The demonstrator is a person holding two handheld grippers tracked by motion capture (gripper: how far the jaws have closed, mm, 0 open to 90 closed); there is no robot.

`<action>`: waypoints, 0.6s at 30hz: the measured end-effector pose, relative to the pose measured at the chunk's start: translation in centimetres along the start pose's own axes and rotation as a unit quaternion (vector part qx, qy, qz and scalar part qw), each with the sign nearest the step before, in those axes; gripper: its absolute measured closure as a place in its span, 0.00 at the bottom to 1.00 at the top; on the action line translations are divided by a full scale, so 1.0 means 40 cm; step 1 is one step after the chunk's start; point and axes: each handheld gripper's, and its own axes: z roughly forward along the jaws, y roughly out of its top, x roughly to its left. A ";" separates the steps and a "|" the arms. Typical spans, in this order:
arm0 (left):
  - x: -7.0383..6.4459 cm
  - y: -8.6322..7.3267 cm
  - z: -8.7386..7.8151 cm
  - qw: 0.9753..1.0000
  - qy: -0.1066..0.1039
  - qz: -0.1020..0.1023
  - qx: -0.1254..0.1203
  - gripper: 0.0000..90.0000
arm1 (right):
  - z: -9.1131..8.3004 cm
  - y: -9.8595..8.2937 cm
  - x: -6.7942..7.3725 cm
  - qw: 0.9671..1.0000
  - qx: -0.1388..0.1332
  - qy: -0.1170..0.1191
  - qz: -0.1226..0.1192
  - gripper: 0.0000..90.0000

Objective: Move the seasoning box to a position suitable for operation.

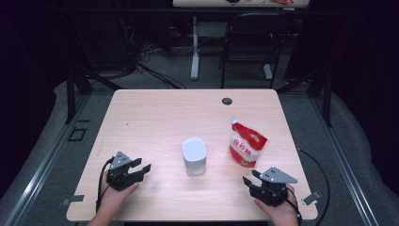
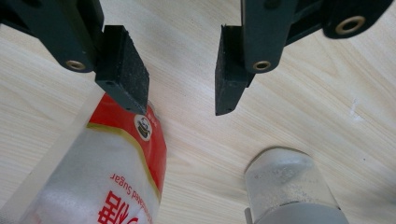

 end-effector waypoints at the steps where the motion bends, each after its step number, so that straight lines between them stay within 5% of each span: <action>1: 0.000 0.001 -0.002 1.000 0.000 -0.001 -0.003 0.56 | 0.000 0.000 0.000 1.000 0.000 0.000 0.001 0.62; 18: -0.017 0.004 0.016 1.000 -0.025 0.006 0.001 0.60 | -0.002 0.000 0.002 1.000 -0.005 -0.003 0.001 0.61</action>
